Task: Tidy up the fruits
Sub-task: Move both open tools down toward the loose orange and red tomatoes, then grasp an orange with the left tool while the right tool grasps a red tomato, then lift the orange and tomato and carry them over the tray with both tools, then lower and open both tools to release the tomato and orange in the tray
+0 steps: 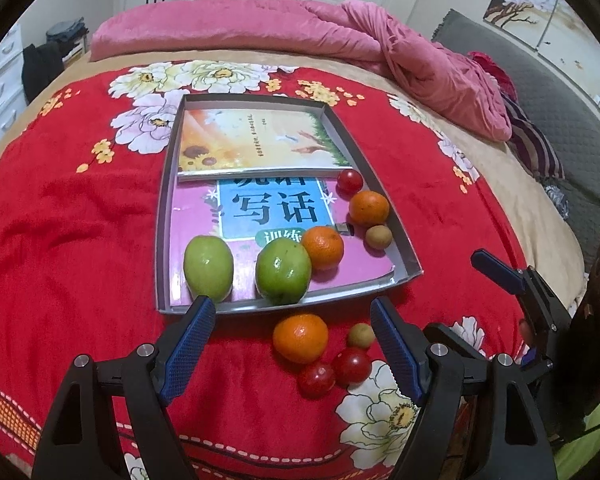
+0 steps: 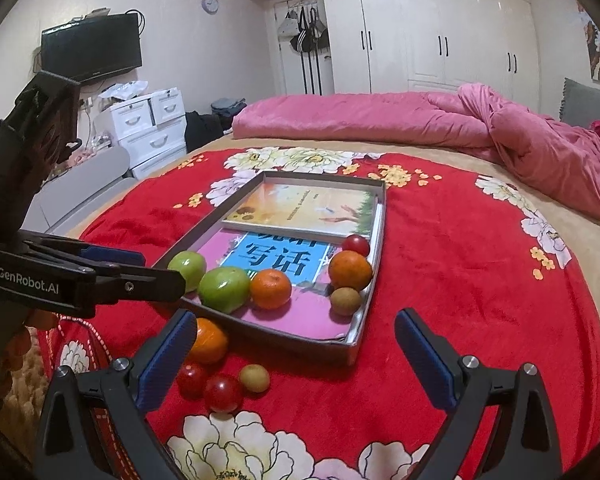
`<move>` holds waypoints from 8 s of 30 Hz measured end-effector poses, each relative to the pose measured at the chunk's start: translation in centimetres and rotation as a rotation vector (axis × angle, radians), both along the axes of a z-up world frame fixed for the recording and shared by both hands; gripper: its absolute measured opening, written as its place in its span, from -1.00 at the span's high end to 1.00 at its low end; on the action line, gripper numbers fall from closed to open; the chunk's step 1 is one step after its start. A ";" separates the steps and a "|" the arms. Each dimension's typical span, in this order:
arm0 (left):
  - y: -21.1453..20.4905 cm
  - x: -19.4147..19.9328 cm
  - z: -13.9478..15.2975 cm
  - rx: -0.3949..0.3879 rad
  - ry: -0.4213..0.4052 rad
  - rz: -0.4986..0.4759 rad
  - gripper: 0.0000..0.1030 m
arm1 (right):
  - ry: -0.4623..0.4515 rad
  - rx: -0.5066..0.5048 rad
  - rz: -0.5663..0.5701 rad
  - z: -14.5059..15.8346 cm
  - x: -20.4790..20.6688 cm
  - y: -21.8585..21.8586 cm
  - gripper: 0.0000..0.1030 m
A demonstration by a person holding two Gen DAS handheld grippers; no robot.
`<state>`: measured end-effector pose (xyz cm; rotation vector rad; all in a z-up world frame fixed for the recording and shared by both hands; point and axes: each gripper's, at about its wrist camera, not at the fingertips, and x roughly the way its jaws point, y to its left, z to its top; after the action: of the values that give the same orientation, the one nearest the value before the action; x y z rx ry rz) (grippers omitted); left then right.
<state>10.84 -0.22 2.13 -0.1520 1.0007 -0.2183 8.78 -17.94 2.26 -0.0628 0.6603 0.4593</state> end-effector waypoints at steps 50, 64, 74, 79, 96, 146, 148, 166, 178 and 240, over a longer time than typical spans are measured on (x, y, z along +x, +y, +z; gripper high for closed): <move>1.9 -0.3 -3.9 -0.006 0.124 0.014 -0.57 | 0.267 -0.043 0.083 -4.8 -1.4 2.5 -0.06; 1.6 -0.2 -4.5 -0.051 0.131 -0.002 -0.58 | 0.253 -0.105 0.173 -5.8 -1.9 4.7 0.39; 1.2 0.2 -5.1 -0.064 0.142 -0.010 -0.58 | 0.253 -0.094 0.180 -6.5 -0.9 5.1 0.40; 1.0 0.6 -5.6 -0.069 0.151 -0.005 -0.54 | 0.245 -0.091 0.188 -6.6 -0.5 5.4 0.40; -0.2 1.9 -7.1 -0.111 0.164 -0.024 -0.01 | 0.236 -0.096 0.205 -6.9 -0.1 6.2 0.40; 2.4 -0.1 1.5 -0.126 -0.028 0.019 0.18 | 0.088 0.121 0.098 -0.6 0.1 0.8 0.40; 2.0 0.1 1.7 -0.126 -0.032 0.011 0.18 | 0.085 0.124 0.083 -0.5 0.4 0.4 0.40; -2.6 1.9 0.8 -0.100 -0.018 -0.056 0.18 | 0.042 0.130 -0.012 0.5 2.5 -2.2 0.40; -4.4 3.0 -1.1 -0.067 0.021 -0.091 0.18 | 0.036 0.102 -0.012 0.7 4.0 -2.5 0.40; -5.5 5.2 -3.8 -0.062 0.082 -0.089 0.08 | 0.057 -0.017 -0.071 -1.3 6.3 -2.9 -0.20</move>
<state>16.02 -5.72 -1.69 -0.1743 1.0843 -0.3264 15.10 -20.84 0.99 -0.0420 0.7206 0.3887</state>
